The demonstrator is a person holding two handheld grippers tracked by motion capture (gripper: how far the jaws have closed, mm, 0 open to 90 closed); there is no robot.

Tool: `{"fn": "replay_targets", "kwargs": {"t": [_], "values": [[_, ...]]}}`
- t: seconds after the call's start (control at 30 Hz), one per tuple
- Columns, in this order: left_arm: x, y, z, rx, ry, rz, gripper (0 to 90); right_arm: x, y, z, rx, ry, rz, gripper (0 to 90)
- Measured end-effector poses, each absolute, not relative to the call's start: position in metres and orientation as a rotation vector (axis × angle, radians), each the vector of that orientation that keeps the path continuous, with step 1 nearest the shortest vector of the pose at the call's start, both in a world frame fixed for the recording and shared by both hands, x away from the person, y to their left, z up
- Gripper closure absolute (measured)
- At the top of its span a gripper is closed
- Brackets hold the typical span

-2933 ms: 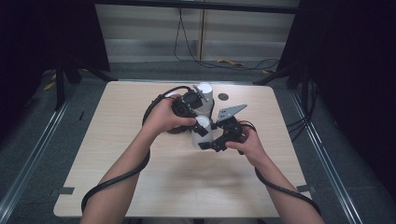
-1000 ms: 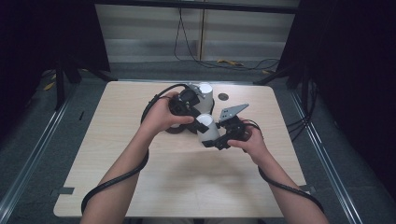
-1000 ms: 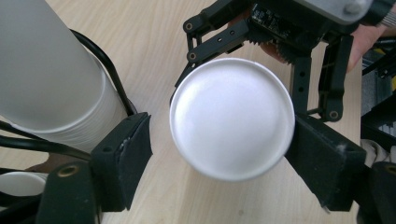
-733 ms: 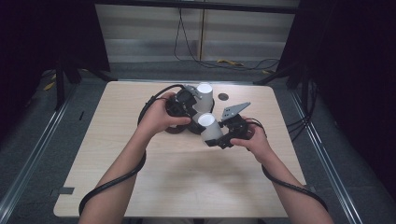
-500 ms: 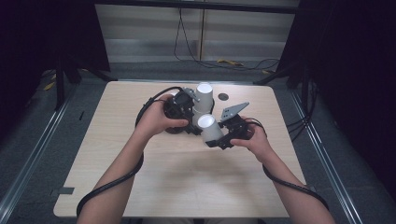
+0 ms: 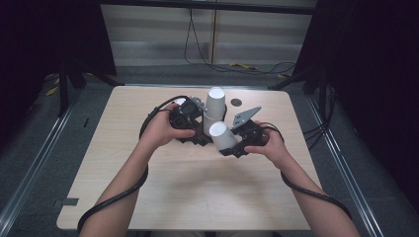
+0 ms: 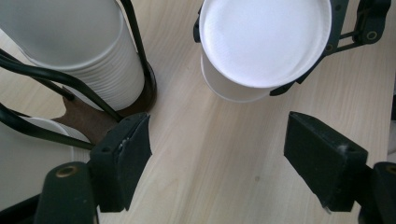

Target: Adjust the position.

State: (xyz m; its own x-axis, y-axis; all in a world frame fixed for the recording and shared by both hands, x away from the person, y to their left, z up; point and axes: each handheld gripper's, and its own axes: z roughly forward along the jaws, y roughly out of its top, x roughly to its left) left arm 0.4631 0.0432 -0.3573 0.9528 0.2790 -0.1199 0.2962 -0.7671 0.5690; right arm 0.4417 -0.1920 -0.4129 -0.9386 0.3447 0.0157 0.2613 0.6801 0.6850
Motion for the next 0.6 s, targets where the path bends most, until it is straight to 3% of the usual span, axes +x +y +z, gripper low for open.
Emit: {"fn": "replay_targets", "kwargs": {"t": [0.6], "values": [[0.455,0.042,-0.378,2.463,0.417,-0.069,22.9,0.444,-0.193,-0.413,0.457,2.829,0.988,21.5]]}}
